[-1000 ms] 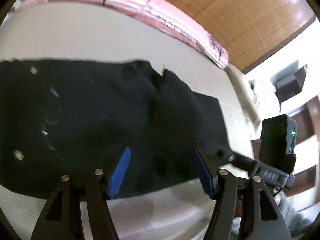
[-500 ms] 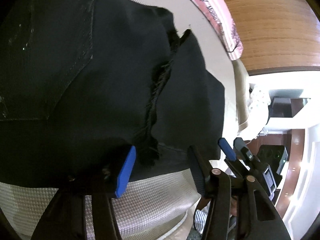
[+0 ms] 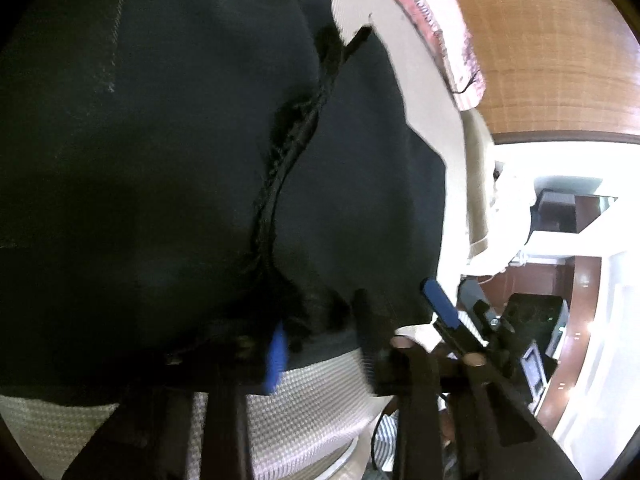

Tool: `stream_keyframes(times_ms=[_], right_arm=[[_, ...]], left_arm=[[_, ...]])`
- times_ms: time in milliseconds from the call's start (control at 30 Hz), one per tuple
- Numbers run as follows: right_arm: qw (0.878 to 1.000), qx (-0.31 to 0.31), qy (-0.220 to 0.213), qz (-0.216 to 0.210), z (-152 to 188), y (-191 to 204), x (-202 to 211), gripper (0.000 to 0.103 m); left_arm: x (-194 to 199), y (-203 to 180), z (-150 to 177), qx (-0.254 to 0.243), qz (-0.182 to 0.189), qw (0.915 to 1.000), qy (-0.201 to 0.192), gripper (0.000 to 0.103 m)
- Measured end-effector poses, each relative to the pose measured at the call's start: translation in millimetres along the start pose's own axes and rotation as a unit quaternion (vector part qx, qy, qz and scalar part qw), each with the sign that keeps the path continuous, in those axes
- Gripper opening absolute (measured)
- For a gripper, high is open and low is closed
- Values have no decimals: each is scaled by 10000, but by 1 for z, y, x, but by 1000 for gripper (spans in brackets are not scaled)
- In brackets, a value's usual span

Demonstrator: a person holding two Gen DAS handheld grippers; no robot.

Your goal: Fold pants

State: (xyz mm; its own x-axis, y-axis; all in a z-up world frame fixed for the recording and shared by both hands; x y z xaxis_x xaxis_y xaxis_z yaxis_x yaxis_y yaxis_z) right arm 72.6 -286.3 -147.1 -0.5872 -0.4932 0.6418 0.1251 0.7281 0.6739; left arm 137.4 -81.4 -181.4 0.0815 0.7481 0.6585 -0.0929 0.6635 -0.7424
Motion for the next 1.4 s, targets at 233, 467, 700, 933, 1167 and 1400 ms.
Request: stream_keyframes(times_ms=[233,467,700,933,1167,1400], right_arm=[[9999,-70,-39,107,-1,-4,3,49],[9987,56,60,494,3,-10,2,49],[9950,242,308,916,10,-20,-9,47],[9888,816,186,1237,-13,-4,0,49],[9780,1261,-97,1659,-65,-2,-10,44],[9618,1615,-69,2210,-97,-9,-31,38]], left_arm=[[10,-21,8,-633,-330,9970,-289,8],[19,-11,21,-1211,-847,9877,-512,8],[10,-2,17,-1318,-1036,9846,-497,14],[42,-12,10,-1797,-1696,9622,-1146,26],[50,-48,-21,-2668,-1816,9242,-2043,27],[8,-67,-60,-3051,-2032,9076,-2047,27]])
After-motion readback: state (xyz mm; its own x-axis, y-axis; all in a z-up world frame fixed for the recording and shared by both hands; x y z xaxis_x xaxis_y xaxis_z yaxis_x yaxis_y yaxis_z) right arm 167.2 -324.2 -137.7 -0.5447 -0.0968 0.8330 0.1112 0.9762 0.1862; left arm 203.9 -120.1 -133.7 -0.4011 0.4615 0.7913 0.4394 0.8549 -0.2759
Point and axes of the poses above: each gripper's, at about its wrist camera, not at the fingertips, and x roughly against the way its jaws point, y to its left, z to its underside, the point moved 6 cm from there along -x, roughly the way its jaws point, and after that the axes turned 6 degrees about x, right-handed, at the moved point
